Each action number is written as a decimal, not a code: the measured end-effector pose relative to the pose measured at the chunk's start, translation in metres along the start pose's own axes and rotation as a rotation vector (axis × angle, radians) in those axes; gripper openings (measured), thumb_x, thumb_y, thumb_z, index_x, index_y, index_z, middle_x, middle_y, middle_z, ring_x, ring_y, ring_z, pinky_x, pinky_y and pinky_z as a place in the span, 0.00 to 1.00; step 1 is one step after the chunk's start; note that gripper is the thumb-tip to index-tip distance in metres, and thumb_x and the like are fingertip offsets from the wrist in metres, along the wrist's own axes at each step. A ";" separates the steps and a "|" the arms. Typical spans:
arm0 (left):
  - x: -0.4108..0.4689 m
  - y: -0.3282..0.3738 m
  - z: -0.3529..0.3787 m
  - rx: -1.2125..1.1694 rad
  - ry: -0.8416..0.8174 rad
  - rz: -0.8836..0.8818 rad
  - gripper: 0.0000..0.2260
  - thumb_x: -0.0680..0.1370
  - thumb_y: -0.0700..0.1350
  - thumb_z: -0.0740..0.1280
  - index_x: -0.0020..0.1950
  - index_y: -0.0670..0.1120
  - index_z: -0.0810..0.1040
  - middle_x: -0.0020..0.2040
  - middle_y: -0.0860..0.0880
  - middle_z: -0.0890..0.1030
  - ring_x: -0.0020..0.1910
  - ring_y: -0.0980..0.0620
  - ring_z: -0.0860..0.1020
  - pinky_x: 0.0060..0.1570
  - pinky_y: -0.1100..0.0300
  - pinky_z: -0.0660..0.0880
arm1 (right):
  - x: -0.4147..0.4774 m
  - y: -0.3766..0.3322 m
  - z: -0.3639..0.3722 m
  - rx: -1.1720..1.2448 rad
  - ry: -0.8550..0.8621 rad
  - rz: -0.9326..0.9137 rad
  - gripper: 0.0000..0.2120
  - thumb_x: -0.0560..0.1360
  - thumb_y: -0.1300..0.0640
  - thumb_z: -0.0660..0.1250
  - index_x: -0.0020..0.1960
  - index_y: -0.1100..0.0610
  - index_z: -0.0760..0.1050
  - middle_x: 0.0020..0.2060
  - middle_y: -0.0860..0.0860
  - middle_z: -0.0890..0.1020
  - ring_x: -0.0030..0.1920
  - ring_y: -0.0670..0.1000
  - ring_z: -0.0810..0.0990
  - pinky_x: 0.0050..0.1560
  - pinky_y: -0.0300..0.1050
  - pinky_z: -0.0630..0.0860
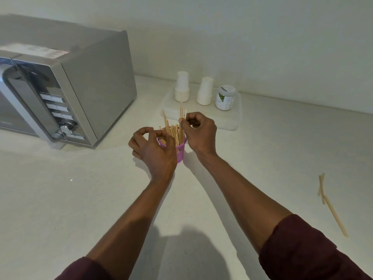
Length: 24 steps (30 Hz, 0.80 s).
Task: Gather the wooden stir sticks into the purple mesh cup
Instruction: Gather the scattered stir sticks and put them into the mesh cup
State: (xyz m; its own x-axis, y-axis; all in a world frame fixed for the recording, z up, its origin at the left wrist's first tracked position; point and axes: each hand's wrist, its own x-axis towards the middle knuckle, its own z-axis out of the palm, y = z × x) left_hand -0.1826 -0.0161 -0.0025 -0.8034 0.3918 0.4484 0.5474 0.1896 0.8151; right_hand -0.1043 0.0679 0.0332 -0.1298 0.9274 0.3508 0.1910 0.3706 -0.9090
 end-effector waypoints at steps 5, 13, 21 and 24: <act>-0.005 0.008 -0.004 0.101 -0.009 -0.029 0.20 0.73 0.64 0.69 0.52 0.49 0.82 0.67 0.47 0.73 0.70 0.44 0.68 0.64 0.51 0.67 | -0.020 0.011 0.001 -0.119 0.062 -0.051 0.03 0.72 0.56 0.77 0.46 0.52 0.86 0.43 0.43 0.85 0.53 0.47 0.80 0.55 0.47 0.78; 0.004 0.025 -0.016 0.059 0.054 0.004 0.17 0.73 0.54 0.72 0.57 0.47 0.79 0.69 0.45 0.72 0.71 0.44 0.67 0.64 0.51 0.66 | -0.025 0.020 -0.001 -0.096 0.066 -0.115 0.06 0.75 0.56 0.75 0.51 0.52 0.88 0.47 0.48 0.86 0.55 0.51 0.81 0.49 0.48 0.82; -0.015 0.053 -0.023 -0.024 0.050 0.210 0.14 0.73 0.48 0.73 0.57 0.46 0.79 0.71 0.45 0.72 0.72 0.43 0.67 0.63 0.52 0.66 | -0.029 0.031 -0.017 -0.126 0.034 -0.103 0.07 0.76 0.56 0.75 0.53 0.54 0.88 0.48 0.49 0.86 0.53 0.52 0.83 0.51 0.53 0.82; -0.030 0.075 -0.022 -0.086 0.053 0.299 0.13 0.74 0.44 0.73 0.57 0.44 0.80 0.70 0.43 0.73 0.72 0.42 0.68 0.63 0.48 0.69 | -0.028 0.025 -0.023 -0.184 -0.035 -0.046 0.12 0.79 0.49 0.70 0.53 0.55 0.87 0.48 0.50 0.85 0.50 0.46 0.80 0.48 0.44 0.75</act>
State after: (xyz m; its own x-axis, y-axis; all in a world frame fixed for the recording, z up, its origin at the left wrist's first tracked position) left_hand -0.1230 -0.0335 0.0534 -0.6223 0.3706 0.6895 0.7411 -0.0046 0.6714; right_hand -0.0730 0.0523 0.0056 -0.1751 0.9083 0.3798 0.3580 0.4181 -0.8348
